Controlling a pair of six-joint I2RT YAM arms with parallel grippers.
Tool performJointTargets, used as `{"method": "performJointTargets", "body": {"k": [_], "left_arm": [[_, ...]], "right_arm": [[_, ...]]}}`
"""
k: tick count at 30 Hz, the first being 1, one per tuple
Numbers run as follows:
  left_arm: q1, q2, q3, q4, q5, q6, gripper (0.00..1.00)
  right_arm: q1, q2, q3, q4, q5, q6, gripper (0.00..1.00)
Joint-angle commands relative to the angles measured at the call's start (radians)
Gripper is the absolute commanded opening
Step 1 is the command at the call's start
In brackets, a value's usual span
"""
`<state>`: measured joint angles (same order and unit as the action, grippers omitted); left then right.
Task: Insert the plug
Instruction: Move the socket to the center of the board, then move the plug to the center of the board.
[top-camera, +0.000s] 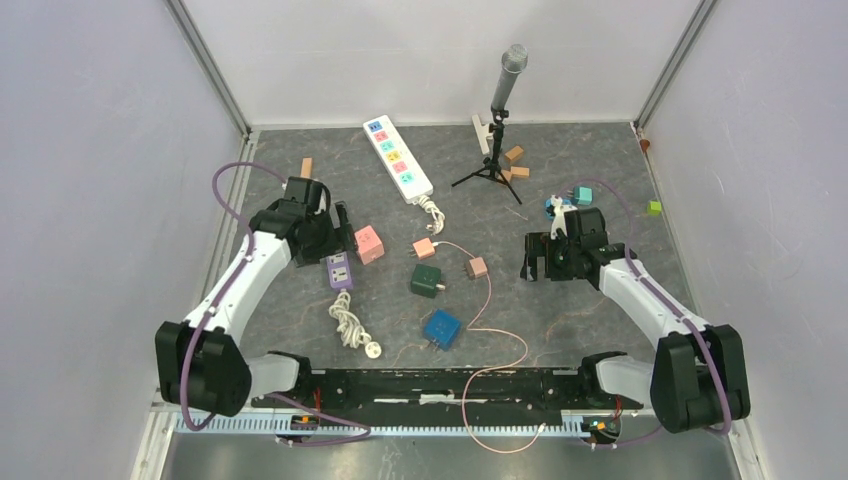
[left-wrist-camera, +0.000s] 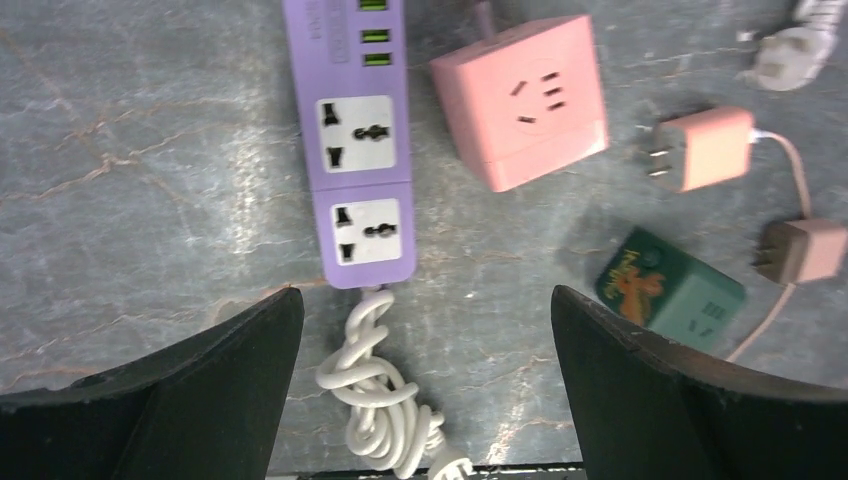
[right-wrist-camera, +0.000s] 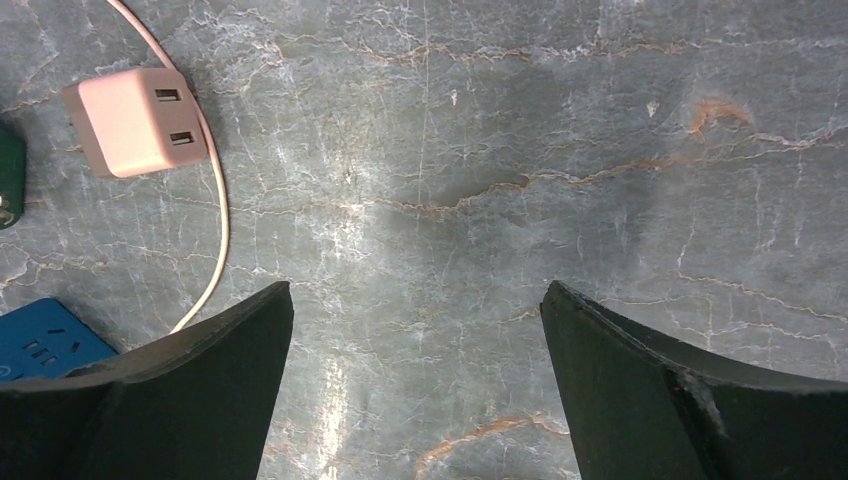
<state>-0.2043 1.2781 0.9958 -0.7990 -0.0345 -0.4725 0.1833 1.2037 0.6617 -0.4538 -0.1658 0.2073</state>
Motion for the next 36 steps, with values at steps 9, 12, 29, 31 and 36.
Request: {"method": "performJointTargets", "body": {"k": [9, 12, 29, 31, 36], "left_arm": [[-0.022, 0.084, 0.051, 0.122, 0.180, -0.098, 1.00], [-0.031, 0.131, 0.096, 0.121, 0.172, -0.133, 1.00], [-0.088, 0.395, 0.294, -0.050, 0.039, -0.285, 1.00], [-0.096, 0.412, 0.294, -0.049, 0.008, -0.283, 1.00], [-0.099, 0.466, 0.306, -0.039, 0.009, -0.297, 1.00]], "right_arm": [[0.002, -0.080, -0.091, 0.076, -0.035, 0.022, 0.98], [0.002, -0.082, -0.100, 0.084, -0.004, 0.001, 0.98], [0.002, -0.002, -0.014, 0.060, -0.008, 0.023, 0.98], [0.002, -0.006, -0.015, 0.064, -0.008, 0.016, 0.98], [0.002, -0.010, -0.006, 0.041, -0.009, 0.018, 0.98]]}}
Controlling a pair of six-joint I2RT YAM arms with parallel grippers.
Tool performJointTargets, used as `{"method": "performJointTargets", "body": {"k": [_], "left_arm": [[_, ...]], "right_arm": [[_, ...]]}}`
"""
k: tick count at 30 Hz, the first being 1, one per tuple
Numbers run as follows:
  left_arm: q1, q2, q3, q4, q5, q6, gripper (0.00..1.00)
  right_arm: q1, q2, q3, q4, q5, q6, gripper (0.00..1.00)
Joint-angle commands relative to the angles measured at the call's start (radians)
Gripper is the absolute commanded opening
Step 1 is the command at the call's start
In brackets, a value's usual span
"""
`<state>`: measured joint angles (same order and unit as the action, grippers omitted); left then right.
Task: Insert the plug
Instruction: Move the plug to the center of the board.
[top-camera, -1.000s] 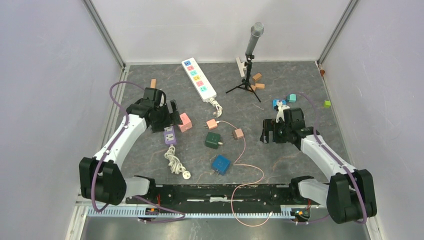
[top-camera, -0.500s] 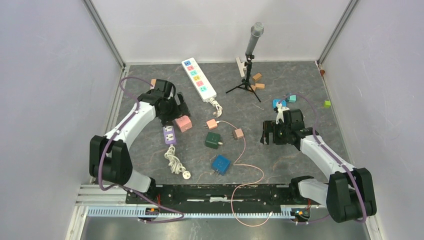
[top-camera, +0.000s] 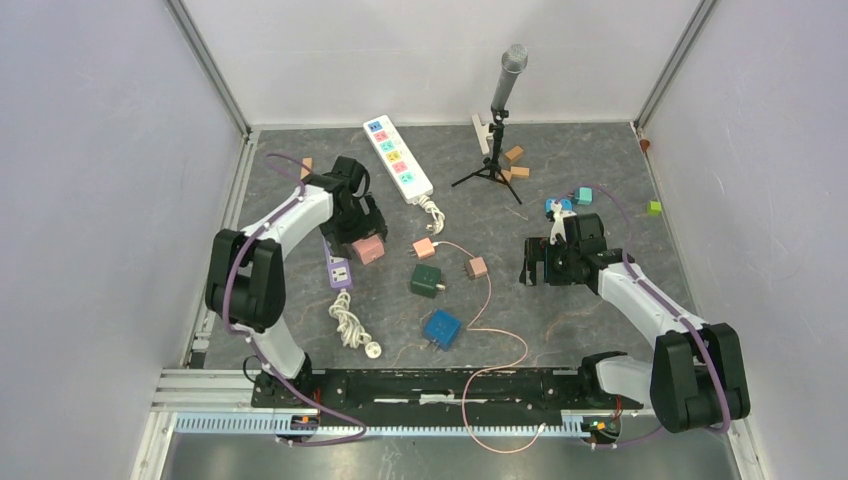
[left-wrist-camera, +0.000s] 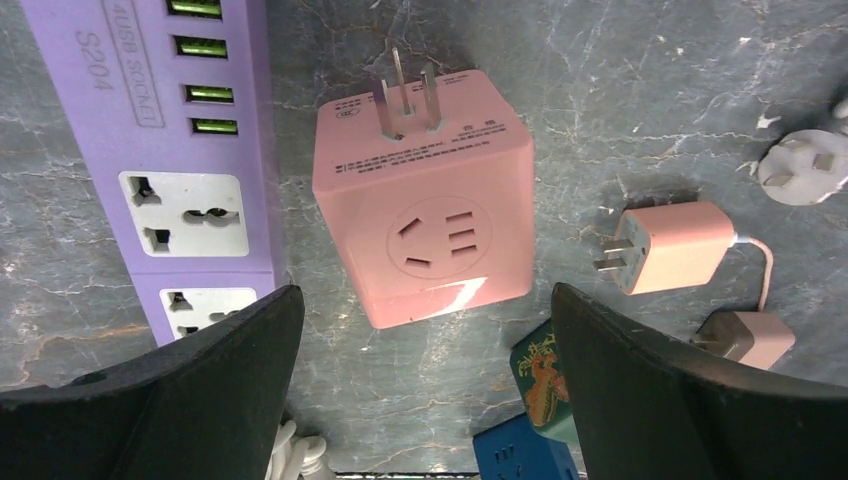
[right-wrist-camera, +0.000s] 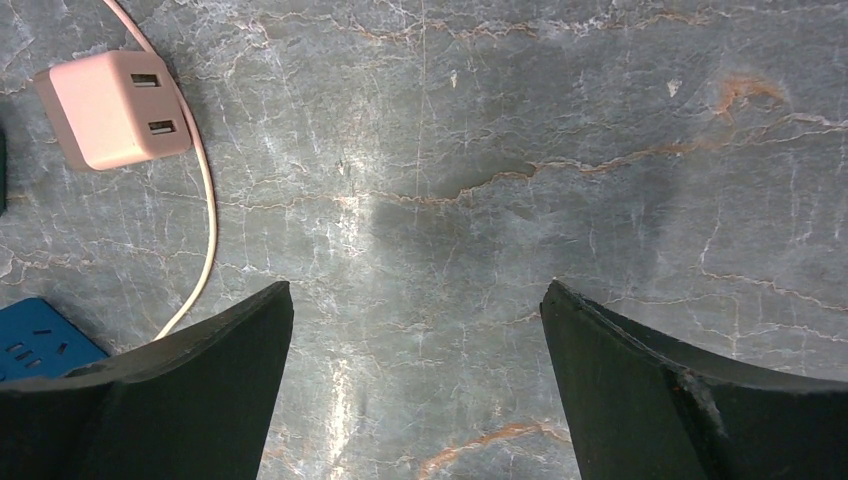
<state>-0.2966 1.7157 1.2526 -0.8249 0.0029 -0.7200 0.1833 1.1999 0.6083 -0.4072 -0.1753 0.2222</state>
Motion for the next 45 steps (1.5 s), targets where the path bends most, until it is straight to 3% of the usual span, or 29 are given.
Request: {"method": "performJointTargets", "body": {"k": [1, 7, 13, 18, 23, 29, 37, 41, 45], "left_arm": [[-0.008, 0.043, 0.056, -0.007, -0.025, -0.054, 1.00], [-0.023, 0.140, 0.124, -0.004, -0.025, -0.059, 1.00], [-0.031, 0.180, 0.127, -0.003, -0.053, -0.068, 0.92], [-0.038, 0.196, 0.133, -0.003, -0.056, -0.062, 0.79], [-0.059, 0.203, 0.148, -0.003, -0.067, -0.018, 0.56], [-0.124, 0.195, 0.129, -0.002, -0.070, 0.072, 0.48], [-0.214, 0.186, 0.140, 0.016, -0.090, 0.176, 0.52], [-0.223, 0.199, 0.156, 0.019, -0.085, 0.176, 0.62], [-0.224, 0.186, 0.158, 0.008, -0.120, 0.176, 0.73]], "right_arm": [[0.001, -0.010, 0.048, -0.007, -0.002, 0.003, 0.98], [0.002, -0.002, 0.058, -0.012, -0.002, -0.001, 0.98], [0.002, 0.014, 0.078, 0.022, -0.036, -0.001, 0.98], [0.002, 0.033, 0.118, 0.056, -0.058, -0.001, 0.98], [0.001, 0.068, 0.182, 0.089, -0.083, -0.019, 0.98], [0.002, 0.057, 0.230, 0.159, -0.097, -0.014, 0.98], [0.001, -0.057, 0.182, 0.206, 0.312, 0.006, 0.98], [-0.003, -0.012, 0.232, 0.103, 0.254, -0.038, 0.98], [-0.004, -0.025, 0.187, 0.112, 0.178, -0.023, 0.98]]}}
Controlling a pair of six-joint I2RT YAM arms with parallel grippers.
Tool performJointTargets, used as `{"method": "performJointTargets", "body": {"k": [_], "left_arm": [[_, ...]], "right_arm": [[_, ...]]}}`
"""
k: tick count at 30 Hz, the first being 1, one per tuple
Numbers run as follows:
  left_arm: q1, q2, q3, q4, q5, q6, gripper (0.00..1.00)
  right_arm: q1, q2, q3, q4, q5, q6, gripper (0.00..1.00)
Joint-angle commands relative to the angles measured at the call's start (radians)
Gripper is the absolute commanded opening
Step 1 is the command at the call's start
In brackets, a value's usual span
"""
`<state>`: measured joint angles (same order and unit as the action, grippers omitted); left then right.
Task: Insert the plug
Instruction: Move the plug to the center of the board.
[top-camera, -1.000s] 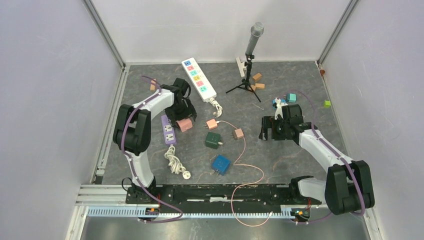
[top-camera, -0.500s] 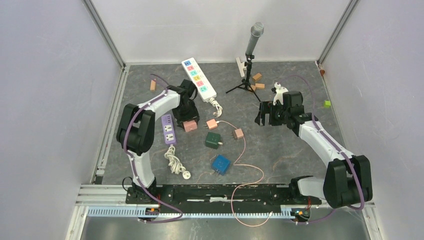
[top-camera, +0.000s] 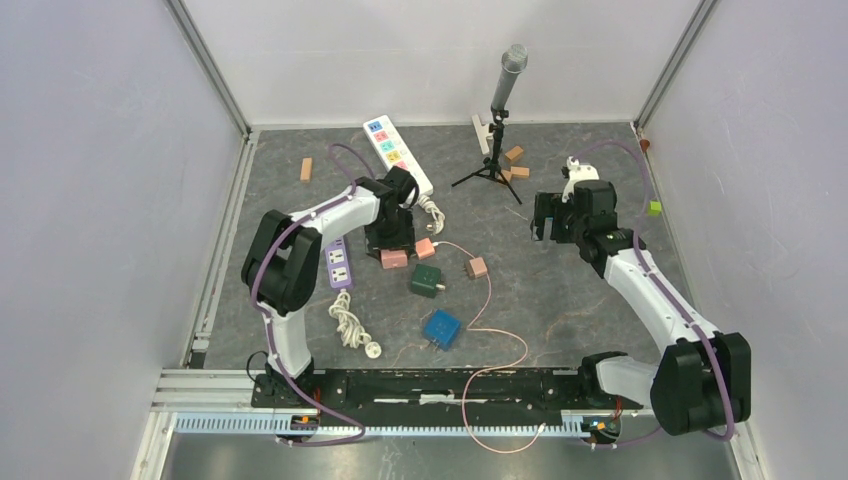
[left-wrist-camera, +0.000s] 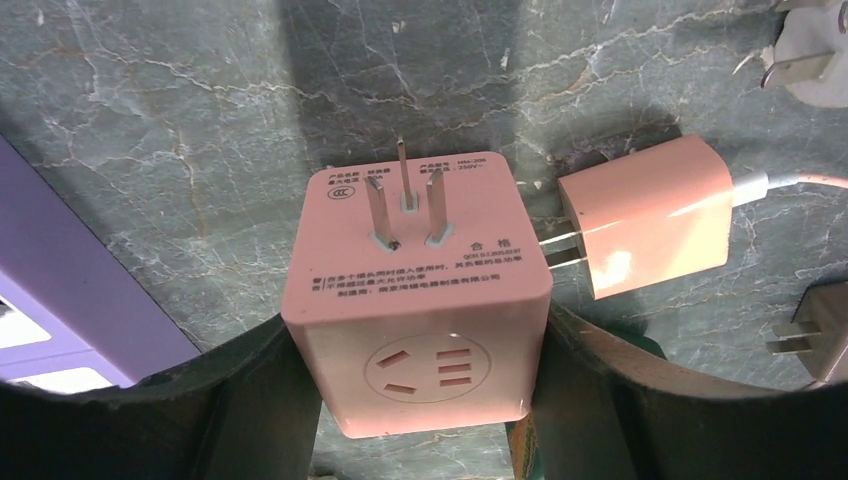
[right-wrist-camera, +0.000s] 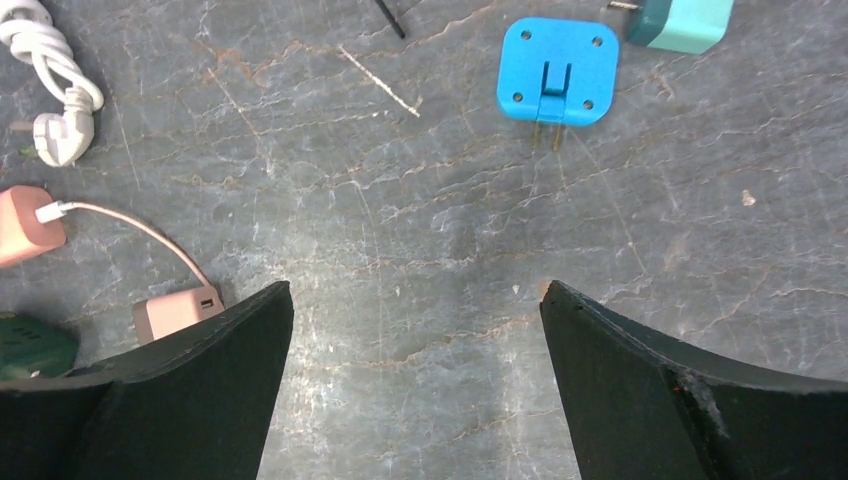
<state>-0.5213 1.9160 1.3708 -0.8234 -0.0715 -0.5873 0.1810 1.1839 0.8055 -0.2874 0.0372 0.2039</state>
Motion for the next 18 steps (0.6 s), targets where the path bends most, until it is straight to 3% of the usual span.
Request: {"method": "performJointTargets", "body": {"k": [1, 9, 18], "left_arm": [[0.001, -0.019, 0.044, -0.003, -0.060, 0.048, 0.77], [-0.008, -0.110, 0.075, -0.042, -0.111, 0.123, 0.94], [-0.117, -0.066, 0.218, -0.029, -0.099, 0.312, 0.95]], "right_arm": [[-0.002, -0.017, -0.027, -0.002, -0.066, -0.002, 0.98], [-0.005, -0.058, -0.036, -0.065, -0.123, -0.071, 0.98], [-0.008, -0.060, -0.066, -0.131, -0.205, -0.073, 0.98]]}}
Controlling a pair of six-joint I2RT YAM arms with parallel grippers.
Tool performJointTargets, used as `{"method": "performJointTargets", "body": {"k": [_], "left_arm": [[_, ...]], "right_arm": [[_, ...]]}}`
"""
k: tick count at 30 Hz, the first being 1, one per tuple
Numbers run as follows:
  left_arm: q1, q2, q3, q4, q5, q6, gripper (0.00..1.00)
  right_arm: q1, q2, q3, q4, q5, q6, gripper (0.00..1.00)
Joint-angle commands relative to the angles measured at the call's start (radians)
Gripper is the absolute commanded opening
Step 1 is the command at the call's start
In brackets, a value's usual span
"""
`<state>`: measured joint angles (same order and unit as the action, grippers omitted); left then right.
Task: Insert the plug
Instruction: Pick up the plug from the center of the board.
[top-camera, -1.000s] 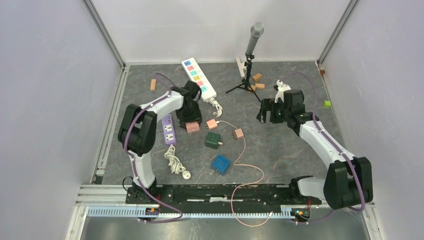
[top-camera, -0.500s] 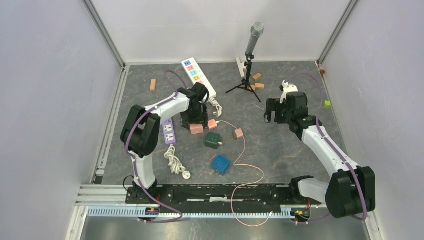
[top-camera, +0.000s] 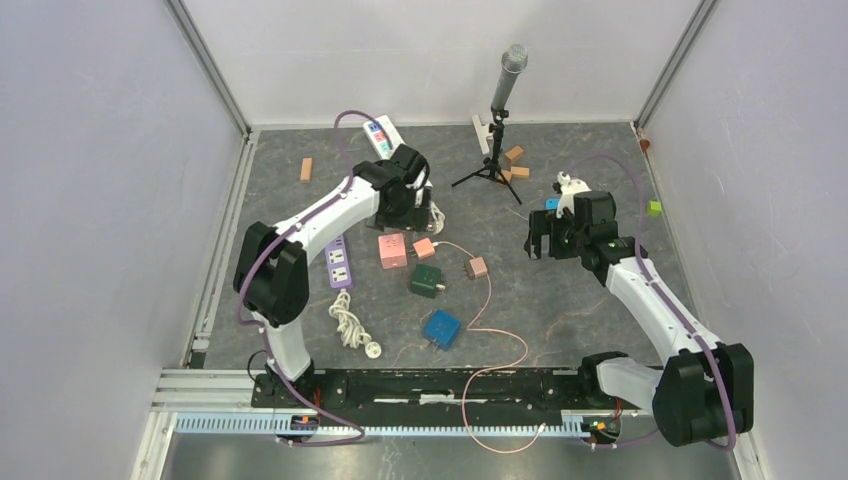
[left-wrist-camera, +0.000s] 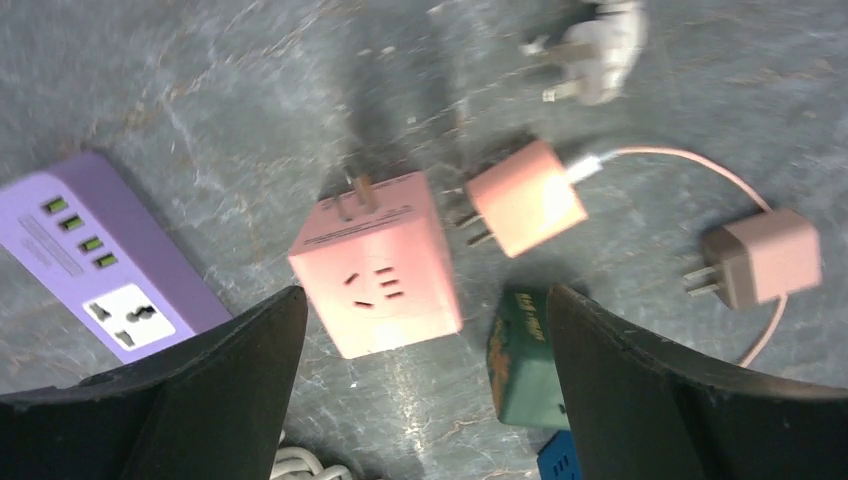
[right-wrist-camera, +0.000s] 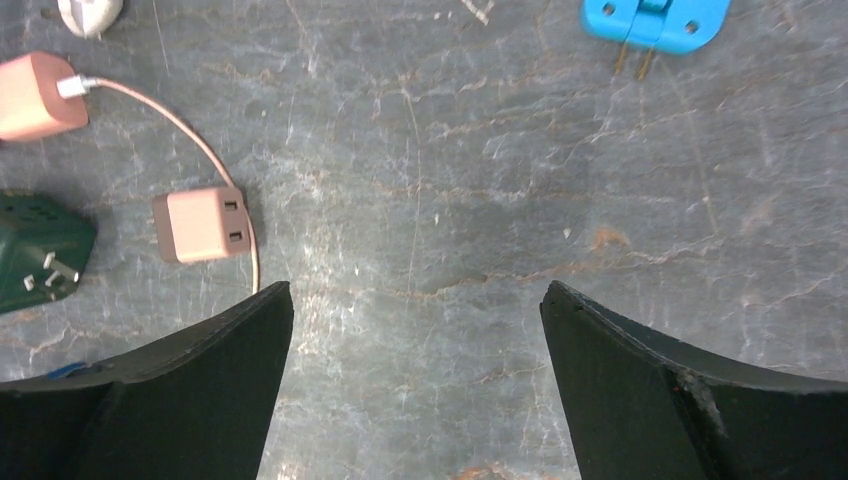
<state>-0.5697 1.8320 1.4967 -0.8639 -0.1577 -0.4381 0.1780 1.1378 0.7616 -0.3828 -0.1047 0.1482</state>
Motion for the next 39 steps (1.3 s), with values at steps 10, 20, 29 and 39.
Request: {"method": "performJointTargets", "body": {"k": [10, 20, 29, 39], "left_arm": [[-0.133, 0.173, 0.154, 0.046, 0.095, 0.499, 0.95], [-0.134, 0.344, 0.231, -0.007, 0.093, 0.561, 0.88], [-0.133, 0.361, 0.249, -0.034, 0.137, 0.574, 0.45], [-0.133, 0.138, 0.315, -0.009, 0.191, 0.496, 0.29]], "right_arm": [[-0.007, 0.011, -0.050, -0.072, -0.171, -0.011, 0.99], [-0.009, 0.043, -0.021, -0.113, -0.175, -0.038, 0.98], [-0.011, 0.060, -0.008, -0.070, -0.282, -0.014, 0.98], [-0.011, 0.112, 0.205, -0.113, -0.380, 0.050, 0.98]]}}
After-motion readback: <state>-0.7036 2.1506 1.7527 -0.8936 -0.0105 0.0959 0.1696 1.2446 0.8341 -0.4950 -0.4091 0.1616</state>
